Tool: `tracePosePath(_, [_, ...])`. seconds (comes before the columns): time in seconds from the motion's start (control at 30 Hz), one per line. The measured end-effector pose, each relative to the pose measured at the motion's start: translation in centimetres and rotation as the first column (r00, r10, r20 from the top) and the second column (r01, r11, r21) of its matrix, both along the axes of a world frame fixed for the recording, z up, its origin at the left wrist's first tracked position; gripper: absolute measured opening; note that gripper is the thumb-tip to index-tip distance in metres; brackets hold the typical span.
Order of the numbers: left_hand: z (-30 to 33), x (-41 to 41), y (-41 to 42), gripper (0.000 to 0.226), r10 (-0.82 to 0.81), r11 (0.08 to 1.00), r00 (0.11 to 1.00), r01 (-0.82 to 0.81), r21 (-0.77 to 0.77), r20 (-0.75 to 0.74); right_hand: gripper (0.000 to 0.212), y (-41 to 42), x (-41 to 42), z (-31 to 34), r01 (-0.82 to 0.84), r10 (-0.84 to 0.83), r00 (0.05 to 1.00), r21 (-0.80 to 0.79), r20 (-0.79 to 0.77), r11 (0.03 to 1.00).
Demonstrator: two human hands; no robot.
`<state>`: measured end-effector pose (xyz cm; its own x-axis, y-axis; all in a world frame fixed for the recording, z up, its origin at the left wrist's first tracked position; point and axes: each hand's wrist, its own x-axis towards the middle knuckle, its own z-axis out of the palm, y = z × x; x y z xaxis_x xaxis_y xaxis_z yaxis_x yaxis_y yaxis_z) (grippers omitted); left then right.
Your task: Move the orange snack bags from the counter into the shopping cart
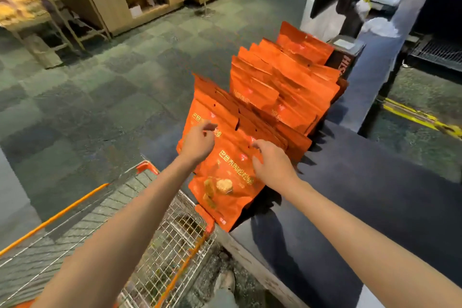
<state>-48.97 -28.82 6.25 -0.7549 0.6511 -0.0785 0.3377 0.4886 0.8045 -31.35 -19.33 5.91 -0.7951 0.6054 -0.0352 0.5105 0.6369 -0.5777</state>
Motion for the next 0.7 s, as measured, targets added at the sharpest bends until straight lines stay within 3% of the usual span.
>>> tracePosePath(0.23, [-2.3, -5.9, 3.8, 0.049, -0.218, 0.976, 0.930, 0.204, -0.077, -0.296, 0.035, 0.9, -4.5, -2.4, 0.043, -0.074, 0.980, 0.167, 0.185, 0.985])
tracePosePath(0.4, [-3.5, -8.6, 5.9, 0.048, -0.369, 0.928, 0.743, 0.320, -0.188, -0.559, 0.027, 1.0, -6.7, -2.7, 0.097, -0.152, 0.960, 0.229, 0.236, 0.969])
tracePosePath(0.53, [-3.6, -9.5, 6.9, 0.036, -0.461, 0.885, 0.611, 0.367, -0.286, -0.644, 0.017, 1.3, -7.3, -3.2, 0.105, -0.164, 0.946, 0.216, 0.279, 0.971])
tracePosePath(0.7, [-4.2, -10.9, 6.9, 0.030, -0.557, 0.830, 0.532, 0.359, -0.426, -0.638, 0.016, 1.5, -7.8, -3.5, 0.030, -0.106, 0.925, 0.209, 0.364, 0.978])
